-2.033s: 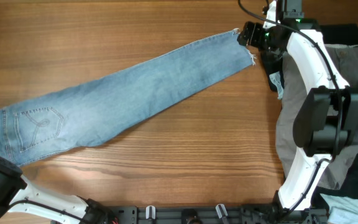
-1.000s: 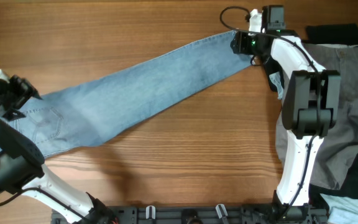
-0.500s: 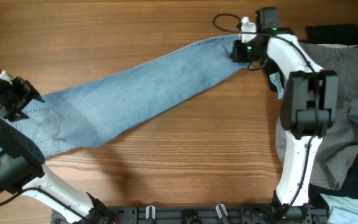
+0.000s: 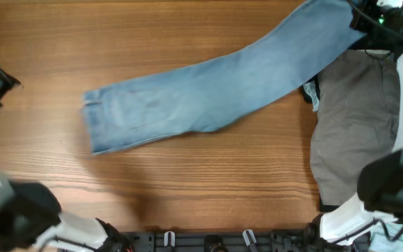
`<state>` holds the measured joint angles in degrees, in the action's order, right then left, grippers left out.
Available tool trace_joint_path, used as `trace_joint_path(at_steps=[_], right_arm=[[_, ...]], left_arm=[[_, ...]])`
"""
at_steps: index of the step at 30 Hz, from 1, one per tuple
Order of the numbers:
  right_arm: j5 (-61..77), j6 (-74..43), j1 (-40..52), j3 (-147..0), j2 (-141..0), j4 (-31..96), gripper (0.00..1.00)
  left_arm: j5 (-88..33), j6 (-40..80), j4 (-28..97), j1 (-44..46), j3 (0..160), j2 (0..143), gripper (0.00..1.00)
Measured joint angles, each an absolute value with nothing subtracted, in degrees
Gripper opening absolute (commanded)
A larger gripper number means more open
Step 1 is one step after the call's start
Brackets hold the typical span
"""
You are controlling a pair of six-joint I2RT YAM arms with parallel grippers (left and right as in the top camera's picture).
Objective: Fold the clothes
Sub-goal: 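Fold the leg hems with the right gripper over toward the waistband, then press the folded jeans flat with the right gripper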
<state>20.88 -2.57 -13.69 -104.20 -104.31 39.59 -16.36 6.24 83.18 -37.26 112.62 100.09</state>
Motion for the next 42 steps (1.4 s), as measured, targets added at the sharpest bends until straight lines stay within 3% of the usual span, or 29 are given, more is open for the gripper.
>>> trace_joint_path(at_steps=[4,17,25,26,27,28,30,31,36,38,39,40,41,42], right_arm=[[24.2,-5.1,-6.5,-104.2,-103.1,41.8,0.04],[18.0,-14.5,34.4,-104.2,-109.1,37.8,0.04],[16.3,-17.7,45.8,-104.2,-125.3,25.1,0.06],[17.3,-18.0,46.6,-104.2,-127.2,24.6,0.1],[18.2,-18.0,47.1,-104.2,-128.2,24.6,0.23],[19.3,-17.7,47.8,-104.0,-129.2,24.9,0.68],[21.7,-16.8,49.1,-103.9,-129.8,25.6,0.96],[22.5,-15.4,49.5,-103.9,-129.7,26.0,1.0],[22.0,-10.5,49.7,-103.9,-127.9,30.5,0.99],[20.7,-9.7,47.5,-103.9,-125.9,32.6,0.91],[20.5,-9.3,45.8,-103.9,-124.7,34.0,0.83],[20.3,-9.0,43.8,-103.9,-123.4,35.2,0.53],[20.1,-8.7,42.2,-103.9,-122.4,35.8,0.31],[20.2,-8.5,39.9,-103.9,-121.0,36.9,0.18]], left_arm=[[-17.1,6.3,83.4,-37.2,112.9,93.3,0.69],[-17.5,6.7,84.4,-37.3,113.0,88.7,0.72],[-17.5,6.7,85.4,-37.3,113.0,88.7,0.72],[-17.5,6.7,85.4,-37.3,113.0,88.7,0.72],[-17.5,6.7,85.5,-37.3,113.0,88.7,0.72],[-17.5,6.7,85.5,-37.3,113.0,88.7,0.72],[-17.5,6.7,85.6,-37.3,113.0,88.7,0.74],[-17.5,6.7,85.5,-37.3,113.0,88.7,0.75],[-17.5,6.7,85.6,-37.3,113.0,88.7,0.78],[-17.5,6.7,85.6,-37.2,113.0,88.7,0.78],[-17.6,6.7,85.6,-37.2,113.0,88.7,0.78],[-17.6,6.7,85.7,-37.2,113.0,88.7,0.78],[-17.6,6.7,85.8,-37.2,113.0,88.7,0.77],[-17.6,6.7,85.8,-37.2,112.9,88.7,0.74]])
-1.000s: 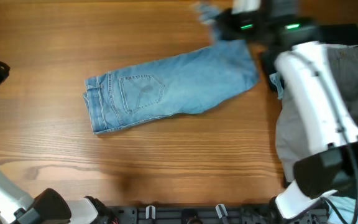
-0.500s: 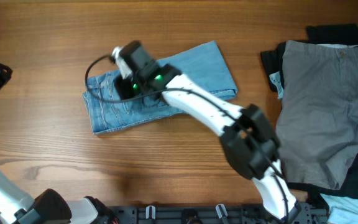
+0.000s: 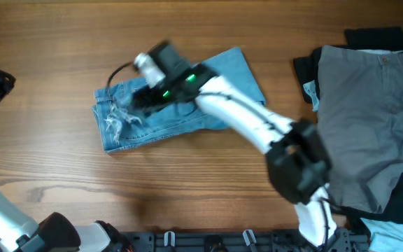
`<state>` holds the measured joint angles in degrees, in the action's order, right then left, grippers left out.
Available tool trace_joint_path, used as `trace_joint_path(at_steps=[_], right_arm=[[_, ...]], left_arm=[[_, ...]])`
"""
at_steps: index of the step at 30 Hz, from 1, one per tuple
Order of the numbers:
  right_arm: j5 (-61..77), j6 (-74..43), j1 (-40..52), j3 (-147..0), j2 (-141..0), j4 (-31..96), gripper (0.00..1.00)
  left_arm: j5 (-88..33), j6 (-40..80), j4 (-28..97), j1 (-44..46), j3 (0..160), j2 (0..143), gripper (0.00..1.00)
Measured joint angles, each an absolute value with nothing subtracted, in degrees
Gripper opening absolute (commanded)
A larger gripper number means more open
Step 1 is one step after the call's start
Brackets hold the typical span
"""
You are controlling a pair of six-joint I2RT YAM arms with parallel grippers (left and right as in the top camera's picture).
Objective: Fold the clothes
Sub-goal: 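Press the folded jeans flat with the right gripper, then grasp the left and right ends of the folded jeans with both grippers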
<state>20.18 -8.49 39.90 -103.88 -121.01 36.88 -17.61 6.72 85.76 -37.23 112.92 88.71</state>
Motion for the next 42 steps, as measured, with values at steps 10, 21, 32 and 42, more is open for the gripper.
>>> trace_joint_path(at_steps=[10,21,32,42], right_arm=[[24.9,-11.1,28.6,-102.3,-116.3,44.0,0.04],[36.2,-14.7,49.4,-96.0,-130.1,20.3,0.04],[31.6,-13.2,53.2,-95.2,-127.6,26.1,0.04],[26.0,-13.6,28.3,-95.9,-106.5,36.2,0.87]], left_arm=[[-17.9,7.3,85.7,-35.7,106.6,90.9,0.36],[-19.4,7.3,85.1,-30.0,103.4,93.5,0.75],[-17.8,7.6,85.1,-28.4,103.4,93.5,0.75],[-17.9,7.0,83.9,-24.4,103.4,93.5,0.5]])
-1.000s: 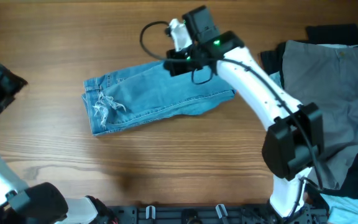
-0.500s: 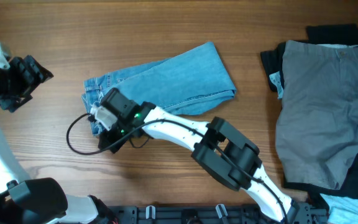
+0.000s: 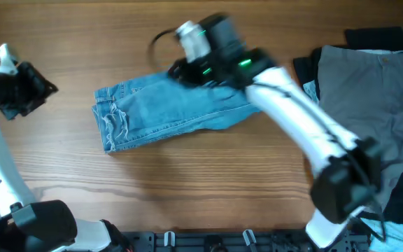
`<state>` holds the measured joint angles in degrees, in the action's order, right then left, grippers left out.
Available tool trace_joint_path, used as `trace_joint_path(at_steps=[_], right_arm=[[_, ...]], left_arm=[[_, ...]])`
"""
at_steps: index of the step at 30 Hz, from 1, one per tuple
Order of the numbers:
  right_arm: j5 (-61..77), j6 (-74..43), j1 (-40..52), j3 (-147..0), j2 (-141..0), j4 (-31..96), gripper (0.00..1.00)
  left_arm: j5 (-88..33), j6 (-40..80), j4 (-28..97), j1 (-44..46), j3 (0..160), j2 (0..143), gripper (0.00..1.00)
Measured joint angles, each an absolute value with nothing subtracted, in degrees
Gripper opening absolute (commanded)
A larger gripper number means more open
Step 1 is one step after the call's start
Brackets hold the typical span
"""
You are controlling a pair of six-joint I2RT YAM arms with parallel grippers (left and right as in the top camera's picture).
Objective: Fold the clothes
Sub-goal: 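Grasp the left and right ends of the folded jeans with both grippers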
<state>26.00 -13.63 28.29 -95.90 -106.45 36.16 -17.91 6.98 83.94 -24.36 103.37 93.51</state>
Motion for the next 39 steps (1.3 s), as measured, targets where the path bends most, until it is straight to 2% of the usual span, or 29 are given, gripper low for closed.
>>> trace_joint_path(at_steps=[1,2,3,5,9,11,14,16,19,28,33,39], right_arm=[[25.7,-13.6,26.1,-96.1,-106.0,37.1,0.91],[25.4,-13.6,23.1,-96.2,-105.7,38.3,0.94],[25.2,-13.4,20.1,-96.2,-105.8,39.6,0.97],[24.8,-12.9,14.7,-96.1,-106.3,42.9,0.98],[24.2,-9.8,5.2,-96.0,-108.1,47.7,0.96],[24.4,-6.6,1.2,-96.0,-110.0,51.0,0.9],[25.4,-3.2,-0.6,-96.0,-113.0,54.3,0.81],[25.9,-1.8,-0.5,-96.0,-115.6,54.7,0.71],[27.1,-0.3,0.2,-96.0,-119.5,55.1,0.69],[32.4,6.2,1.6,-96.0,-124.4,56.2,0.89],[32.8,7.6,2.5,-96.0,-124.6,53.3,0.95],[32.0,7.8,2.6,-96.0,-126.1,51.6,0.97]], left_arm=[[-17.9,6.8,83.7,-23.3,103.4,93.6,0.64],[-17.8,6.5,83.5,-21.8,103.4,93.6,0.73],[-17.8,6.5,83.4,-20.6,103.4,93.7,0.79],[-17.4,6.8,83.2,-18.0,103.4,94.2,0.82],[-17.2,6.8,82.3,-15.7,103.4,95.3,0.57],[-17.1,6.4,81.8,-15.2,103.4,95.6,0.31],[-17.0,6.2,81.4,-13.8,103.3,96.2,0.04],[-17.0,6.0,81.3,-12.2,103.3,97.3,0.04],[-17.5,5.4,78.8,-9.0,101.9,100.1,0.04],[-21.4,5.3,66.3,0.0,88.4,110.1,0.04],[-23.1,5.8,58.4,2.2,81.7,112.7,0.04],[-23.4,10.5,46.5,2.4,72.5,114.2,0.07]])
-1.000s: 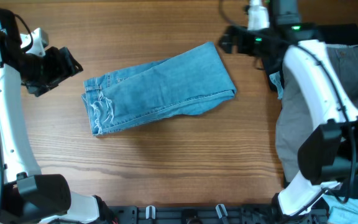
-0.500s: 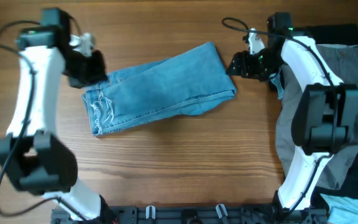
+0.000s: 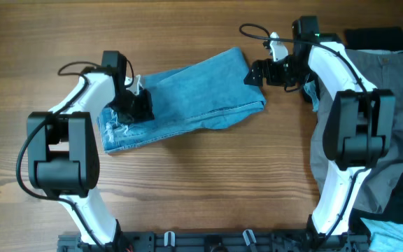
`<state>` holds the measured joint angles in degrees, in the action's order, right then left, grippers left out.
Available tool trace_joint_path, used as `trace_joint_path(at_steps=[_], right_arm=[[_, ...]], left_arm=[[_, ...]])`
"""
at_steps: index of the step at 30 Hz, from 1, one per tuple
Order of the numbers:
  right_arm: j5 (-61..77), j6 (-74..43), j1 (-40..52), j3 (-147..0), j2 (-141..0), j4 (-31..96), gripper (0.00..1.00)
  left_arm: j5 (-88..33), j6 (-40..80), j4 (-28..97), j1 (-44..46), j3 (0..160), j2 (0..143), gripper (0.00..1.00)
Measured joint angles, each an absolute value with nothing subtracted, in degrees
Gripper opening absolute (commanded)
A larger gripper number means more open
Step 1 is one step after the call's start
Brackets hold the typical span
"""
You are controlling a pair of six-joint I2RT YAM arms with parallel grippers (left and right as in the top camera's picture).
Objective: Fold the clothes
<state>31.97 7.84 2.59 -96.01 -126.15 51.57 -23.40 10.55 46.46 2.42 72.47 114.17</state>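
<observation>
Blue jeans [image 3: 187,98] lie folded in half on the wooden table [image 3: 187,182], with the frayed waistband end at the left and the fold at the right. My left gripper [image 3: 138,105] rests on the denim near the waistband's upper corner. Its jaws are hidden under the wrist, so I cannot tell their state. My right gripper [image 3: 252,77] is at the folded right end, its fingers spread and pointing left at the fold's edge with nothing between them.
At the right edge is a pile of other clothes: grey trousers [image 3: 369,112], a black garment [image 3: 376,35] behind them and a pale blue piece [image 3: 397,241] at the bottom corner. A mounting rail [image 3: 208,241] runs along the table's front edge.
My left gripper has come from off the cloth at the far left onto the jeans' waistband corner. My right gripper has moved from above the jeans' middle to the fold at their right end.
First the jeans lay stretched out, with my right gripper at their far leg end at the top right. Then the leg end lay over the waistband, the right gripper above it. Then that gripper was over the middle. Now both grippers sit at the ends of the folded jeans.
</observation>
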Motion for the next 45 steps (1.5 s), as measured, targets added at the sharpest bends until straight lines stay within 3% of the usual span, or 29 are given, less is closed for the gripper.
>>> trace_joint_path(at_steps=[7,15,16,19,22,25,28,33,40,45], right_arm=[[30.9,7.8,2.5,-96.0,-128.4,51.6,0.96],[32.0,8.2,5.0,-96.0,-129.1,50.7,0.71],[32.4,8.2,6.0,-96.0,-129.3,50.5,0.62],[32.2,8.5,9.0,-96.0,-129.7,50.2,0.04],[31.0,8.6,11.6,-96.0,-130.3,49.9,0.04],[27.9,6.6,12.6,-96.8,-130.2,50.9,0.04],[24.4,3.7,12.9,-97.6,-129.9,52.6,0.04],[17.8,1.7,11.1,-97.7,-127.4,55.8,0.04],[9.9,1.1,0.9,-99.8,-115.1,56.2,0.04],[6.9,0.3,3.0,-101.4,-105.3,56.5,0.05]], left_arm=[[-23.9,15.5,42.7,2.3,69.6,113.1,0.07],[-23.9,16.1,42.6,2.3,69.5,113.0,0.1],[-23.9,16.1,42.5,2.3,69.5,113.0,0.11],[-24.0,16.3,42.4,2.3,69.5,113.0,0.13],[-24.3,16.5,42.3,2.3,69.5,113.0,0.22],[-25.3,16.8,42.4,2.4,69.7,112.9,0.61],[-26.2,17.0,45.2,2.9,71.8,112.9,0.7],[-23.2,16.7,56.7,1.6,77.5,113.0,0.75],[-19.9,16.2,70.3,-4.7,91.9,113.0,0.73],[-19.3,16.2,73.0,-8.3,93.7,113.0,0.7]])
